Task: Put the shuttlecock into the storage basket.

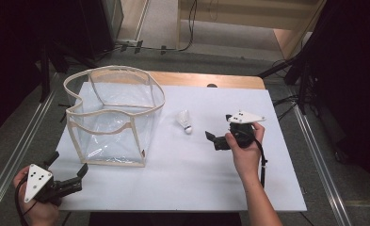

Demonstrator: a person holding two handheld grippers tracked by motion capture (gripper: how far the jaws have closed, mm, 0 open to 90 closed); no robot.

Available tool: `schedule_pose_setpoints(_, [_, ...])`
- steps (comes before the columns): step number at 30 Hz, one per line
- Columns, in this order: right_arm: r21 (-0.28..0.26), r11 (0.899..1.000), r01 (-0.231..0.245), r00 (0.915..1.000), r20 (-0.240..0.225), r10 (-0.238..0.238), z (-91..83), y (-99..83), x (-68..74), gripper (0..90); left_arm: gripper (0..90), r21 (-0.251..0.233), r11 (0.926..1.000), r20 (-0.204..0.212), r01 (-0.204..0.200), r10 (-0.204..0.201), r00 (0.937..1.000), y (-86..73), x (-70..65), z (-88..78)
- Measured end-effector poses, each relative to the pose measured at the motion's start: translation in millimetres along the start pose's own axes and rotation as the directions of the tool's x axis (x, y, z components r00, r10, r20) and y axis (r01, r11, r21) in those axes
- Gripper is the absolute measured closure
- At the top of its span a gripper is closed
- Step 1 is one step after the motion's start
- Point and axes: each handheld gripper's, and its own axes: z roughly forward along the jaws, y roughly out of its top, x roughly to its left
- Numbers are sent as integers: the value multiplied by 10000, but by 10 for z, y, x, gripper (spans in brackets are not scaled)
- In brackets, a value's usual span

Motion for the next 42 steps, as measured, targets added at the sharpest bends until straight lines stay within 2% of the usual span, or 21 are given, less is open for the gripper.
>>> schedule_pose_setpoints(12, [408, 9992, 13, 9987, -519, 8, 282, 125, 100, 0, 0, 1, 10000, 42, 25, -25, 10000, 1, 2, 3])
schedule_pose_setpoints(27, [831, 9965, 88, 9982, -601, -38, 512, 172, 139, 0, 0, -20, 9999, 38, 99, -99, 9999, 0, 8, 5])
schedule_pose_setpoints(28, [879, 9961, 82, 9990, -434, -44, 538, 177, 152, 59, 0, -20, 9999, 29, 111, -111, 9999, 1, 8, 6])
schedule_pose_setpoints(30, [946, 9955, 74, 9992, -399, -37, 555, 180, 158, 59, 0, -22, 9999, 34, 110, -110, 9999, 0, 9, 6])
schedule_pose_setpoints(36, [1180, 9930, -14, 9971, -748, 103, 672, 181, 176, 59, 0, -34, 9999, 46, 112, -112, 9999, 1, 12, 6])
schedule_pose_setpoints(39, [1295, 9915, -70, 9971, -746, 168, 708, 176, 180, 60, 0, -39, 9999, 49, 109, -109, 9999, 0, 12, 7])
schedule_pose_setpoints(40, [1380, 9903, -158, 9967, -773, 267, 727, 172, 181, 97, 0, -39, 9999, 44, 108, -108, 9999, 0, 12, 7])
schedule_pose_setpoints(41, [1412, 9898, -213, 9976, -629, 304, 743, 169, 182, 181, 0, -40, 9999, 30, 109, -109, 9999, 0, 11, 7])
schedule_pose_setpoints(42, [1459, 9888, -316, 9983, -442, 384, 758, 167, 188, 214, 0, -37, 9999, 25, 106, -106, 9999, 0, 10, 8])
